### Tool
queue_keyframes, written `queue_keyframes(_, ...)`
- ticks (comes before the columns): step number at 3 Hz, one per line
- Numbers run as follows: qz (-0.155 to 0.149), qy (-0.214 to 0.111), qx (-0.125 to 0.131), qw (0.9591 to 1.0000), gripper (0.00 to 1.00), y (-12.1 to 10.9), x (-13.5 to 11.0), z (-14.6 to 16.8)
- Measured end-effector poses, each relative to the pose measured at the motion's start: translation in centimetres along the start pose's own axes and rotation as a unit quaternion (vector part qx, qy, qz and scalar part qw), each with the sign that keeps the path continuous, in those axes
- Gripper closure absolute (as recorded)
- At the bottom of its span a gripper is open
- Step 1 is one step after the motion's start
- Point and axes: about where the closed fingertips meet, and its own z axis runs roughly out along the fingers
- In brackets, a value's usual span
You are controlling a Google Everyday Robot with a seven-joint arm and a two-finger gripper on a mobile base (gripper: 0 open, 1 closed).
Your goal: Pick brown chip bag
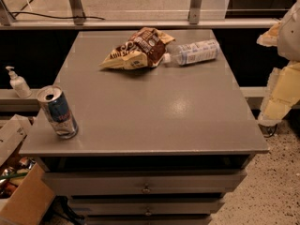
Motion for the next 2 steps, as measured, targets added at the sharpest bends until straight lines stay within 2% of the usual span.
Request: queue_keyframes(2,0.000,0.000,0.000,1.0000,0.00,-0.02,-0.02,0.01)
